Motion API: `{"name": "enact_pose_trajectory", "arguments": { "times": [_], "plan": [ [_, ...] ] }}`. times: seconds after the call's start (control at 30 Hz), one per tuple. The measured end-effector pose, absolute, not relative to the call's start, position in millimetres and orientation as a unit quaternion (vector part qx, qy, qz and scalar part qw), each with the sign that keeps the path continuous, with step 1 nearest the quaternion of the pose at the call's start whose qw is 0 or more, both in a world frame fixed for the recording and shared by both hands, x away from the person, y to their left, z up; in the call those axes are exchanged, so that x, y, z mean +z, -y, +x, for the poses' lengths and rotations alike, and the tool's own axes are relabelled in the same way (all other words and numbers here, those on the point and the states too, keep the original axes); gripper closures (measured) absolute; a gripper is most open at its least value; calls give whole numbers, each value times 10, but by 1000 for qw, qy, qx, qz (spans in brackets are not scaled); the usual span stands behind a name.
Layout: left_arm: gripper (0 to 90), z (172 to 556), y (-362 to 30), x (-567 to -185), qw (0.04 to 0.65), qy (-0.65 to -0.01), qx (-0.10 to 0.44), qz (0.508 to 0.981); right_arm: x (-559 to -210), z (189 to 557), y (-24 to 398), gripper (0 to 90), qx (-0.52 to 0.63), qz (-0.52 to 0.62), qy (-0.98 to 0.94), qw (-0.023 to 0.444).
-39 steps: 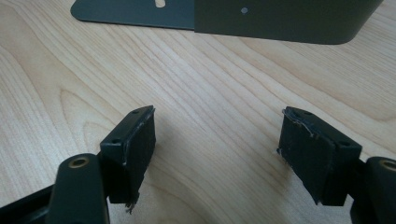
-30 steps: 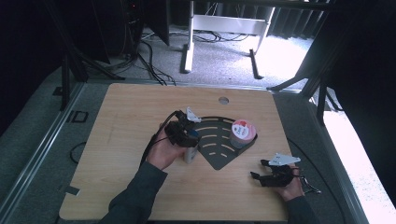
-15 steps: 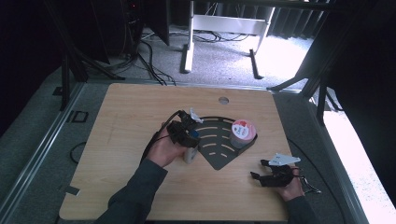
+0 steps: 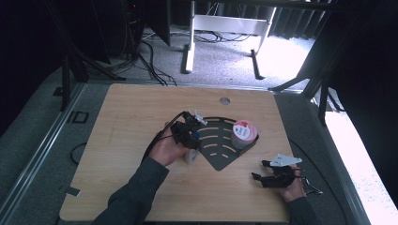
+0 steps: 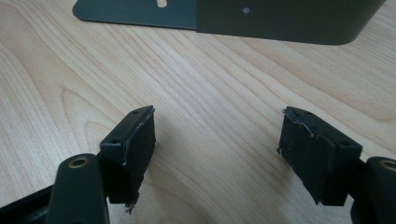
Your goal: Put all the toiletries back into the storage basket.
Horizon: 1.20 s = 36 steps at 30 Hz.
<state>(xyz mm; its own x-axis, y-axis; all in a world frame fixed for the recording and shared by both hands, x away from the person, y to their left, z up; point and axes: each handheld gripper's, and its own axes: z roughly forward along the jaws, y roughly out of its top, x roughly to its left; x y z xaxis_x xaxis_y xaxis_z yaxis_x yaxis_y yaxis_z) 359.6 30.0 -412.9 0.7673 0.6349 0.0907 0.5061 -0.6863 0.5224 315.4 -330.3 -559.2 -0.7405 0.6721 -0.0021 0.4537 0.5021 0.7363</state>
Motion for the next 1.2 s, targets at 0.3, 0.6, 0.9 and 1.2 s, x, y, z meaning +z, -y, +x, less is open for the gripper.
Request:
{"name": "enact_pose_trajectory", "arguments": {
  "times": [0.3,0.6,0.9,1.2],
  "plan": [
    [542,3563,-257,-4103,240,-299,104,918,-5591,3153,3303,265,375,330,-854,145],
    [515,3570,-188,-4114,216,-296,112,924,-5591,3153,3303,264,375,329,-855,145],
    [504,3617,-107,-4206,189,-298,107,930,-5591,3154,3303,263,375,328,-855,145],
    [508,3681,-62,-4316,160,-297,89,937,-5591,3152,3301,260,375,328,-855,144]
  ]
}}
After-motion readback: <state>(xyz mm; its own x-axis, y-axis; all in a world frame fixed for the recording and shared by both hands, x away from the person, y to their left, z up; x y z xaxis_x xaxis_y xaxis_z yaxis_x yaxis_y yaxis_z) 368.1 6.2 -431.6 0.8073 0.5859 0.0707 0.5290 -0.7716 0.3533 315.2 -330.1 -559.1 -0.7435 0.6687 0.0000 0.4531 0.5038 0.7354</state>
